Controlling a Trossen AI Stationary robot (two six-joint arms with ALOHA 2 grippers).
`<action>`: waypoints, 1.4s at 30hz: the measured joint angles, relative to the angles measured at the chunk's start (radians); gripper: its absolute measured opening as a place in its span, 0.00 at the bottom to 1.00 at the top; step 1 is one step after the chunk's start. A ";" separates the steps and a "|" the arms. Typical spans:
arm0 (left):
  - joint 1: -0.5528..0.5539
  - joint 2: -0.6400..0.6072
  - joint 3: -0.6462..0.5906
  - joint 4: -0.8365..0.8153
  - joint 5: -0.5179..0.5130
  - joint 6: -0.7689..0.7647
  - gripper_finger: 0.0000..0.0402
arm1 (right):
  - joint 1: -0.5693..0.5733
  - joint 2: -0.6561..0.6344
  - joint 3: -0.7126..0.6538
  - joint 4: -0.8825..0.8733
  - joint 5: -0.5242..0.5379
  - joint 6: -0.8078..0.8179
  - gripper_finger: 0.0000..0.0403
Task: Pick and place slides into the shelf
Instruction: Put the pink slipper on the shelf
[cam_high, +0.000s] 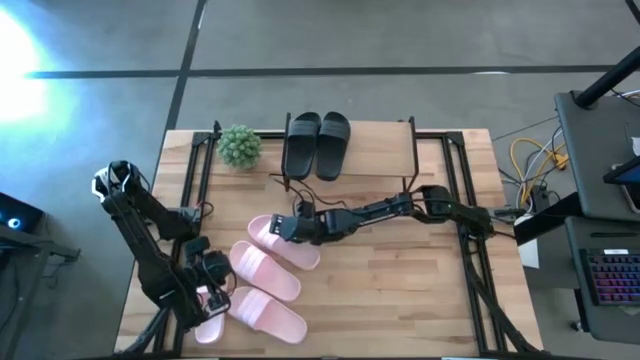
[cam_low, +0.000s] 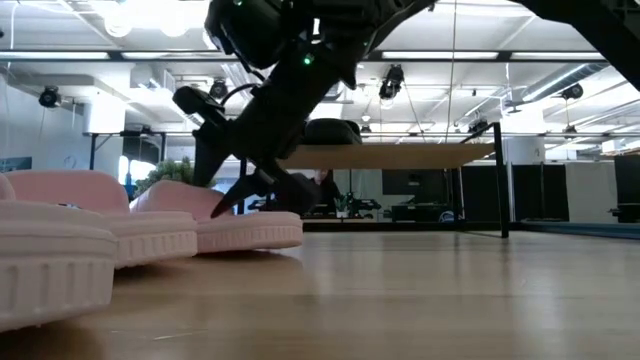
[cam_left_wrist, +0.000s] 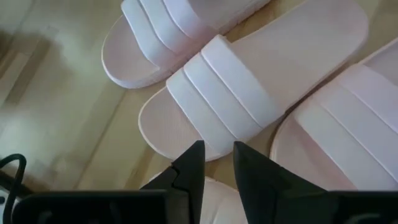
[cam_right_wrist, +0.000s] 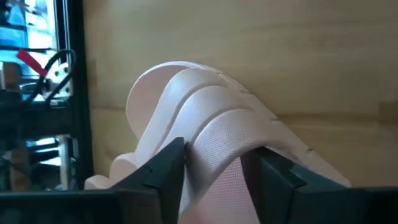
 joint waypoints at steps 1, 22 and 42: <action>0.000 0.000 0.000 0.000 -0.001 0.007 0.17 | -0.001 0.000 -0.008 0.022 0.001 0.003 0.33; 0.001 -0.002 0.000 -0.034 -0.006 0.012 0.17 | 0.134 -0.195 0.002 -0.297 0.279 -0.048 0.03; 0.001 -0.010 -0.001 -0.040 -0.034 0.009 0.17 | 0.176 -0.565 -0.054 -1.291 0.747 0.600 0.03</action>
